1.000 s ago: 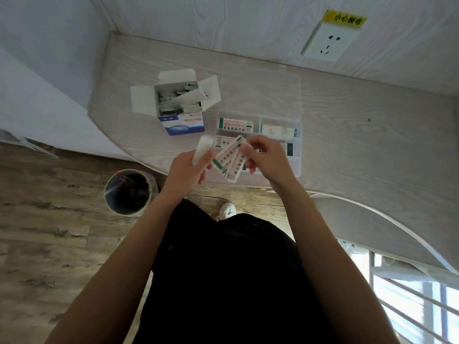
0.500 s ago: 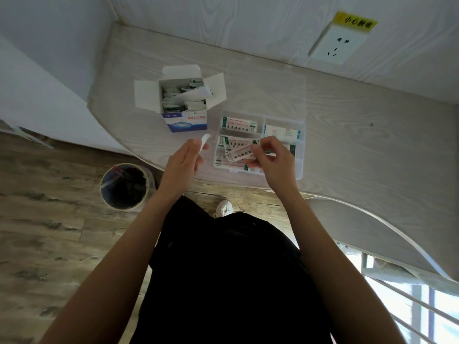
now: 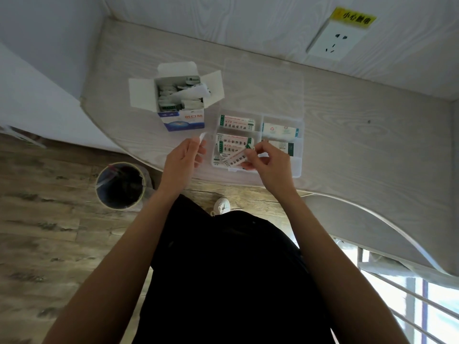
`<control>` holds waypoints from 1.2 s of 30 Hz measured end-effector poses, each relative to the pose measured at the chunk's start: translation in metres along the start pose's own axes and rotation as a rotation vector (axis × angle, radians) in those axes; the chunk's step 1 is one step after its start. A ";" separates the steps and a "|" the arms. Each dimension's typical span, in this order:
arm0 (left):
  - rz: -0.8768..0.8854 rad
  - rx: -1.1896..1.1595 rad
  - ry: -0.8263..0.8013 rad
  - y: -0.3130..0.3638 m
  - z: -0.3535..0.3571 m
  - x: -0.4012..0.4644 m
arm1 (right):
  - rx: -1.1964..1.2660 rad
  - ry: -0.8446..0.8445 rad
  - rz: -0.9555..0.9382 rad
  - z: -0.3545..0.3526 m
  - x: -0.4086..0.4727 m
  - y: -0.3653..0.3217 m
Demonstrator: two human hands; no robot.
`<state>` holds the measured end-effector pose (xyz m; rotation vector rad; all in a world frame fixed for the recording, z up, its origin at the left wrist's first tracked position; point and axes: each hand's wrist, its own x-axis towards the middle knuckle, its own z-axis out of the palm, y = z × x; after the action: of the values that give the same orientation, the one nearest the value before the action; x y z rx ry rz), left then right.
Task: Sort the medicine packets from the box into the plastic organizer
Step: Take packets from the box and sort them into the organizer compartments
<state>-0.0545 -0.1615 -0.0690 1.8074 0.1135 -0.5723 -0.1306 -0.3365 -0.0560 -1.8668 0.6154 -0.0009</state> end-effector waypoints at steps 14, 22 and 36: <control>0.010 -0.001 -0.036 -0.005 0.004 -0.003 | -0.614 0.021 -0.019 0.003 0.013 -0.007; 0.037 0.007 -0.037 -0.008 0.002 -0.005 | -0.688 -0.099 -0.157 -0.001 0.018 -0.013; 0.029 -0.005 -0.030 -0.009 -0.001 -0.006 | -1.008 -0.304 -0.346 -0.007 0.017 -0.023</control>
<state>-0.0626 -0.1568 -0.0748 1.7923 0.0686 -0.5781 -0.1079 -0.3437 -0.0379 -2.8470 0.0343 0.4285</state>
